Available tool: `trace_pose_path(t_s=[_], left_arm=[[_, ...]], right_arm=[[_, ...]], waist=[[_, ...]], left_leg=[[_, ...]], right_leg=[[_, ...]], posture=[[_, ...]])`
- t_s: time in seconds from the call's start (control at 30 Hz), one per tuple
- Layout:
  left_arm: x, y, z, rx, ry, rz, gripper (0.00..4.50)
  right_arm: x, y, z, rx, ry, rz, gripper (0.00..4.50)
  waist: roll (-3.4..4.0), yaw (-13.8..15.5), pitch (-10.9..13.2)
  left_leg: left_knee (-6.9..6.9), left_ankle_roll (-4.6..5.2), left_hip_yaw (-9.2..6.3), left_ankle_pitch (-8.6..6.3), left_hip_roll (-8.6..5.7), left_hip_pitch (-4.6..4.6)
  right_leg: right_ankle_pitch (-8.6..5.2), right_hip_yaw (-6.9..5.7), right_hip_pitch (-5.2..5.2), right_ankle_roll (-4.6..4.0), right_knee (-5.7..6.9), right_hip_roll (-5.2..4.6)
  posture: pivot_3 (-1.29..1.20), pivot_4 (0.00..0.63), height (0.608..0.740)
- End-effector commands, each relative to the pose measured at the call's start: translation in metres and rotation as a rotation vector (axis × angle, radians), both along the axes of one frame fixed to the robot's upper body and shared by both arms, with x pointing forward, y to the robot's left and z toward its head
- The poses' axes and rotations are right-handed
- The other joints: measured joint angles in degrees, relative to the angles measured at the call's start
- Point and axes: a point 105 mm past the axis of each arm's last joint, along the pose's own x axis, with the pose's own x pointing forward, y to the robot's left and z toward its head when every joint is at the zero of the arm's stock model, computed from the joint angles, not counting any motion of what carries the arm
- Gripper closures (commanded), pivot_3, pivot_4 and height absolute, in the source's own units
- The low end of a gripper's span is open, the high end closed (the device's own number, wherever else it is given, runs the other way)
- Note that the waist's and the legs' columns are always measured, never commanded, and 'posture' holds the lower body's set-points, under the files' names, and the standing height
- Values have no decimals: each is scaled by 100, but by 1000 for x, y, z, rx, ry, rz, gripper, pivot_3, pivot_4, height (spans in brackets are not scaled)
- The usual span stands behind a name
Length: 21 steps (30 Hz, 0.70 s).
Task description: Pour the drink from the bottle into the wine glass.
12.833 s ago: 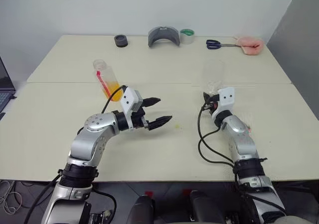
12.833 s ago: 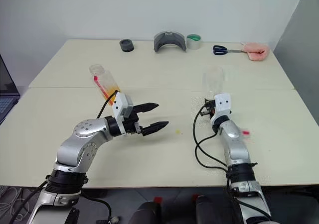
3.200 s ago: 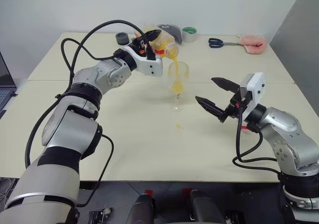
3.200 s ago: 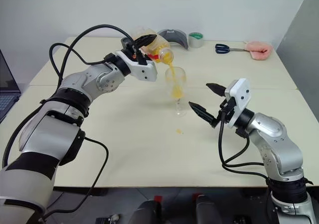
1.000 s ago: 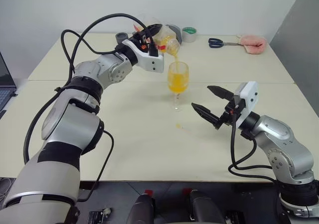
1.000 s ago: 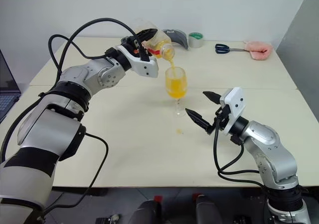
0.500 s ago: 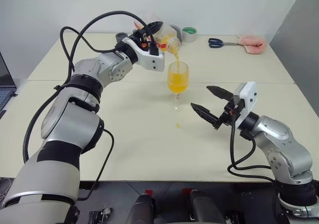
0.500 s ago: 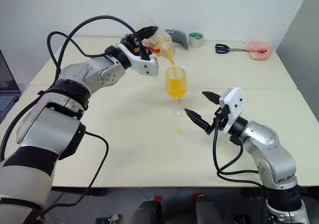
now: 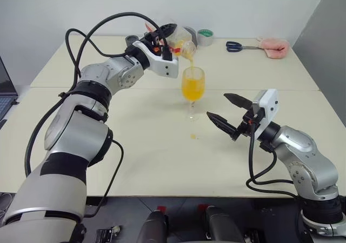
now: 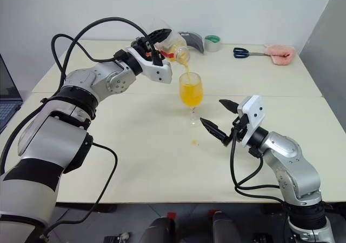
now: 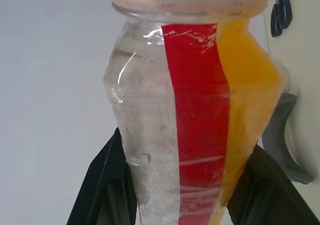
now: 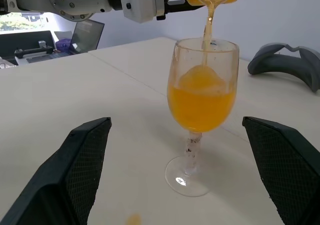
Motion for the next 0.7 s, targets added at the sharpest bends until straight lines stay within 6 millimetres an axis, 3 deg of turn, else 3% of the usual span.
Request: trace_pose_path(t_s=[0.03,0.3,0.6,0.7], left_arm=[[-3,-2,26,-43,-58,-5,2704],[-1,-1,22,-165,21,-17,2704],[2,-4,-1,-515,300,-112,2704],[7,8,0,-717,405,-127,2704]], right_arm=[[-8,4,11,7,-58,23,0],[-9,5,12,4,-64,21,0],[-4,8,15,-23,-154,-36,0],[-3,10,19,-20,-191,-58,0]], waist=[[0,0,0],[0,0,0],[1,-7,-1],[0,-23,-2]], left_leg=[[0,0,0,0,0,0],[1,0,0,0,0,0],[7,-13,5,8,-1,-2],[52,-22,3,12,-1,-65]], right_leg=[[0,0,0,0,0,0],[0,0,-1,0,1,0],[0,5,-11,-1,19,-1],[1,4,-72,-2,58,0]], posture=[[0,150,740],[0,150,740],[0,150,740],[0,150,740]])
